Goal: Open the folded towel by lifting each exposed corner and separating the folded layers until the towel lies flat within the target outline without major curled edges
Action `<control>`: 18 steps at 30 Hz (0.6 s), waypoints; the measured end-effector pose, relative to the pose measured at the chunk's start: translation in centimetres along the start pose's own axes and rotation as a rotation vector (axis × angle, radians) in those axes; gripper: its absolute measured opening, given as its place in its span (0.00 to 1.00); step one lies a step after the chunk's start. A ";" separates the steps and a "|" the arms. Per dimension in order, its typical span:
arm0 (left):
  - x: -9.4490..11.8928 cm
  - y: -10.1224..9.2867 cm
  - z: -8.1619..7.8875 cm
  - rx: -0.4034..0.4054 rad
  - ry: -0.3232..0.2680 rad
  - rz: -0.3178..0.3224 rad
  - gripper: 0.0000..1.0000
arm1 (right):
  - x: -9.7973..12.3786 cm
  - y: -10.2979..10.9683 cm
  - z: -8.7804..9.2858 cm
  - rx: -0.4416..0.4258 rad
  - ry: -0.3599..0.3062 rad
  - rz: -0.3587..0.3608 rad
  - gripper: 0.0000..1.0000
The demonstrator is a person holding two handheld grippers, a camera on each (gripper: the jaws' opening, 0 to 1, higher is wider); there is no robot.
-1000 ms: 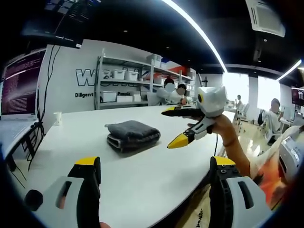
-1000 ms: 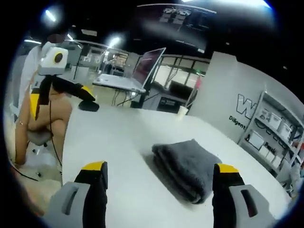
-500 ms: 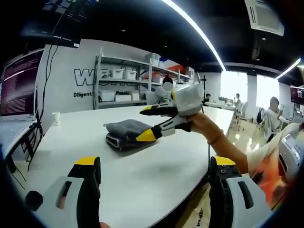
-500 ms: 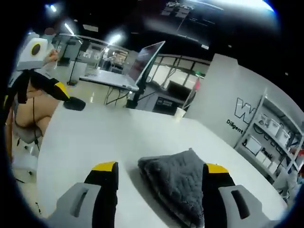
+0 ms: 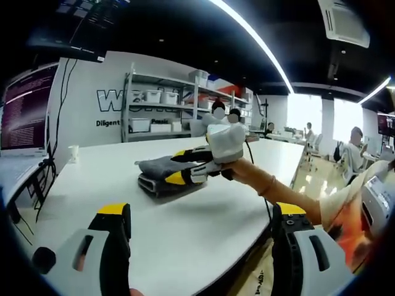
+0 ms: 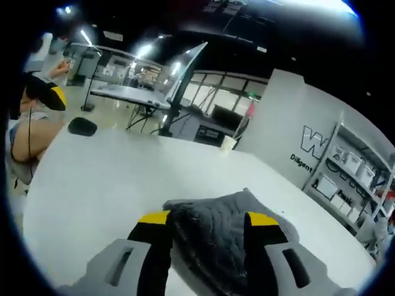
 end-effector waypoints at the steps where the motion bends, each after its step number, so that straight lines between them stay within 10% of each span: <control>1: 0.0 -0.1 0.0 -0.001 0.000 0.002 0.94 | -0.1 0.0 0.1 0.000 0.000 -0.001 0.39; 18: -0.3 -0.5 0.1 -0.007 0.009 0.010 0.93 | -0.8 -0.2 1.0 -0.039 -0.023 -0.011 0.03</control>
Point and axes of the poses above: the point that each gripper's makers call its tool centre point, and the gripper's own axes: x roughly backward along the fingers, y roughly to its left, z roughly out of its underside, the point moved 3 cm from there along x, roughly backward along the fingers, and after that the axes turned 14 degrees about z, right-handed, at the moved point
